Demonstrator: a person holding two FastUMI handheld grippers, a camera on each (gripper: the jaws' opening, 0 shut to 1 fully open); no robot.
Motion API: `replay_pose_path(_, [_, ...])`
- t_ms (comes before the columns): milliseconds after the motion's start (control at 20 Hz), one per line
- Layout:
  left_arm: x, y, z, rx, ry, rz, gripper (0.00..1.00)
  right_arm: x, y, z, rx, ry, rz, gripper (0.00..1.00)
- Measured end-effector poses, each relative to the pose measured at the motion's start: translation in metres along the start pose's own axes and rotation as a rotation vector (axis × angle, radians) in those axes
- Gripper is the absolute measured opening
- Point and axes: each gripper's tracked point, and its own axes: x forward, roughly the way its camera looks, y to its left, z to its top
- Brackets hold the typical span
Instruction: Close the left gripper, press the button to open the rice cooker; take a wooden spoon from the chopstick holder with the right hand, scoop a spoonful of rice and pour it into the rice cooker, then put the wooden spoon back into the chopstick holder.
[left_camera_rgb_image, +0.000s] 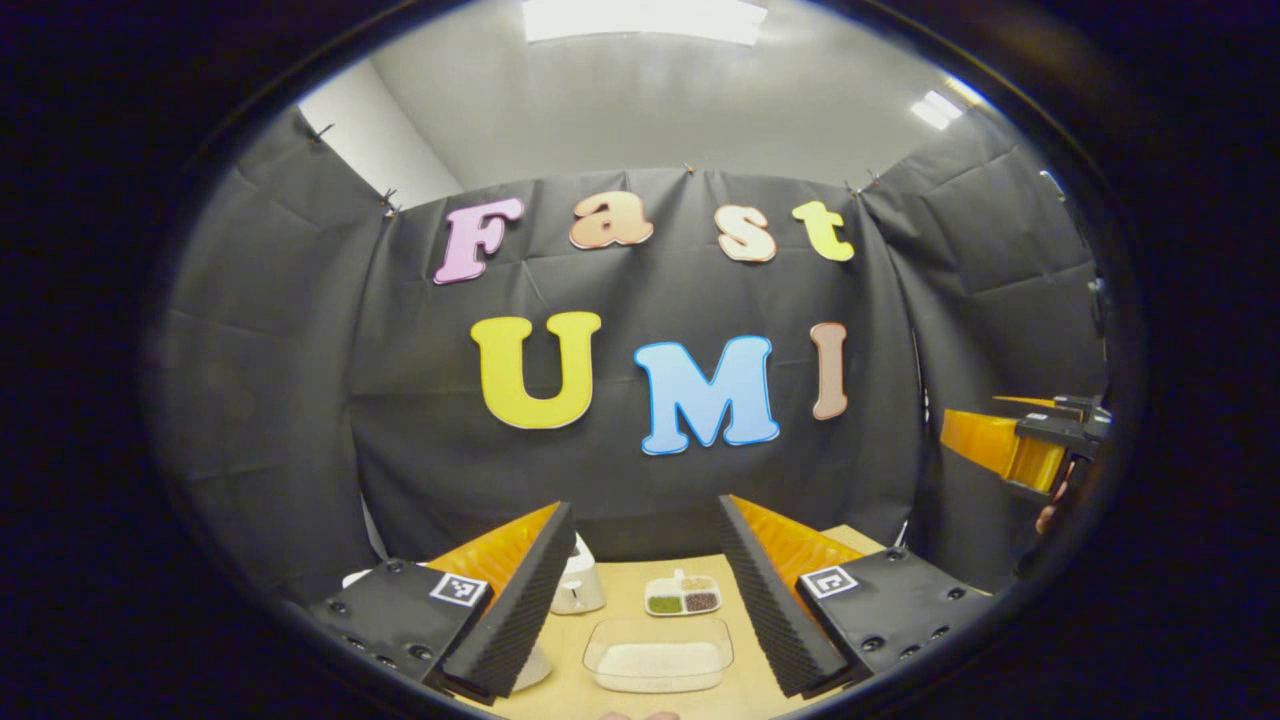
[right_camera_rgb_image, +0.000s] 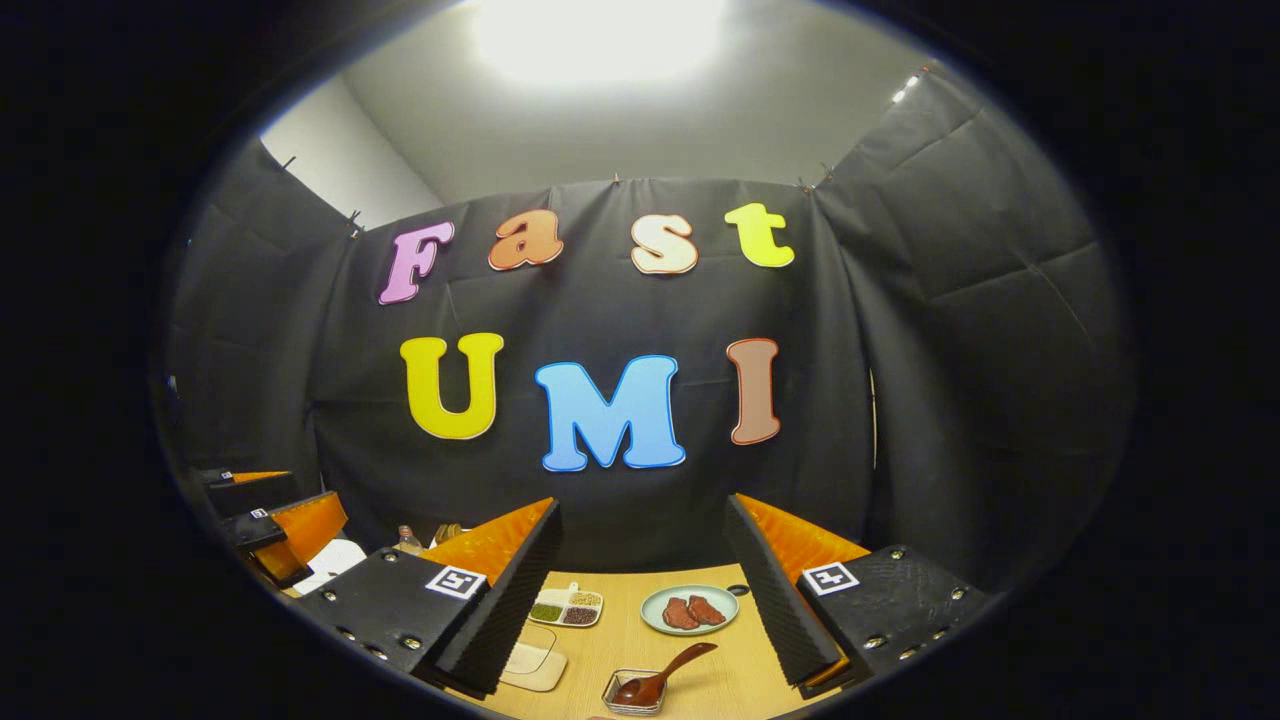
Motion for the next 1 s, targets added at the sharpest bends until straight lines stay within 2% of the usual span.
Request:
replay_pose_path(200, [-0.002, 0.026, -0.016, 0.02, 0.036, 0.019, 0.97, 0.0, 0.013, -0.003, -0.006, 0.007, 0.018, 0.99])
replay_pose_path(350, [0.0, 0.058, -0.034, -0.01, 0.073, 0.051, 0.9, 0.002, 0.019, -0.009, -0.01, 0.025, 0.021, 0.99])
replay_pose_path(550, [0.008, 0.132, -0.058, -0.052, 0.137, 0.195, 0.09, 0.006, 0.022, -0.016, -0.023, 0.048, 0.018, 0.99])
replay_pose_path(850, [0.043, 0.214, -0.138, -0.268, 0.359, 0.264, 0.09, 0.012, 0.025, -0.029, -0.038, 0.073, 0.02, 0.99])
replay_pose_path(1000, [0.05, 0.24, -0.184, -0.356, 0.442, 0.291, 0.09, 0.018, 0.02, -0.037, -0.044, 0.092, 0.004, 0.99])
